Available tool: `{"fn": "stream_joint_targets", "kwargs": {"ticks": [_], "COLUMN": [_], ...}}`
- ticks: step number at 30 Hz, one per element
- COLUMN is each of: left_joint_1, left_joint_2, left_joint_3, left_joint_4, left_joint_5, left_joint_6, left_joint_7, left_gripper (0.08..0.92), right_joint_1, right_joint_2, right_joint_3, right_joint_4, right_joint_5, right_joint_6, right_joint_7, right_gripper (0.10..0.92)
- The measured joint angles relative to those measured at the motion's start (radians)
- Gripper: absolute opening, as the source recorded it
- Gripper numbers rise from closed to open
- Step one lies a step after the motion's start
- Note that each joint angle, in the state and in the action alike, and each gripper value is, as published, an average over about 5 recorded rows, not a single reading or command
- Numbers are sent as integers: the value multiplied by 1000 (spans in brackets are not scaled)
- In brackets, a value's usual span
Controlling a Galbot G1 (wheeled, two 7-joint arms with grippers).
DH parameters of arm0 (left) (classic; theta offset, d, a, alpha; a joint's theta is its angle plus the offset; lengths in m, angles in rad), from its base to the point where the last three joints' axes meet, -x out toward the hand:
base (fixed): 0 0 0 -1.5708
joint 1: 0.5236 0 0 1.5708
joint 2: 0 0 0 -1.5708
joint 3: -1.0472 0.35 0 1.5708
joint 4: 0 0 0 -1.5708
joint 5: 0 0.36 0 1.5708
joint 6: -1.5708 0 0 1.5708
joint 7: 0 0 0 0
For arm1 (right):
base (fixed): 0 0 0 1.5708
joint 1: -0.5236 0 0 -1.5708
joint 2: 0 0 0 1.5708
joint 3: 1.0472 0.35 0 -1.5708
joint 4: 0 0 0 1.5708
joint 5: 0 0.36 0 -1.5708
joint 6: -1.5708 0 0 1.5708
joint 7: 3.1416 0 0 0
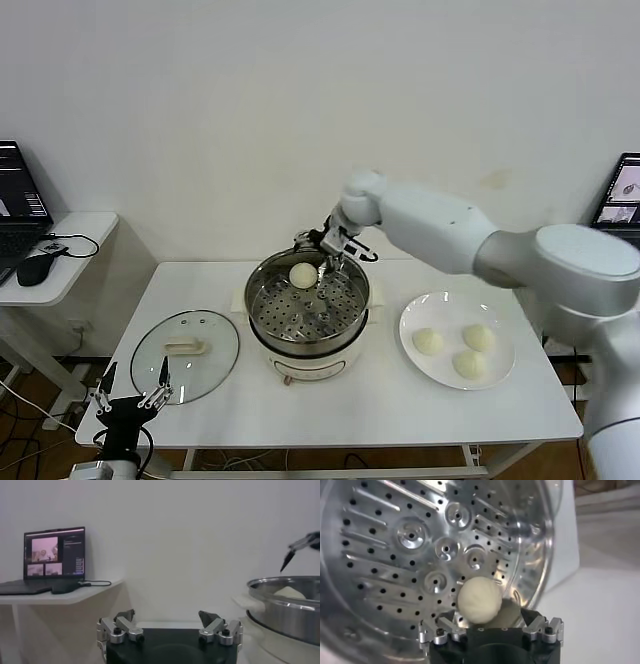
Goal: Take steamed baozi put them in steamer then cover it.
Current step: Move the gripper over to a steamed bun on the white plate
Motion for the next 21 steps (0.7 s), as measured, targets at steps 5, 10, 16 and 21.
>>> {"fn": "stream_joint_targets", "kwargs": {"ticks": [5, 10, 16, 21], "left_joint_1": [-6, -3, -3, -2], "left_joint_2": [1, 7, 13, 12], "left_joint_3": [-1, 0, -1, 2], "left_joint_4": [-11, -26, -38, -38], "left_joint_5": [2, 6, 14, 21], "left_joint_6": [16, 24, 31, 33], "left_joint_7": [-2, 0, 2, 2], "left_gripper": [823, 823, 823, 823], "right_joint_1": [64, 95, 91, 33], "right_joint_2": [-153, -322, -508, -611], "right_joint_3": [-26, -45, -53, -33], "right_joint_4": [156, 302, 433, 490], "right_joint_5": [87, 124, 119, 87], "right_joint_6": [-179, -315, -405, -442], "right_joint_7": [-37, -66, -88, -96], "right_gripper": [823, 823, 823, 823]}}
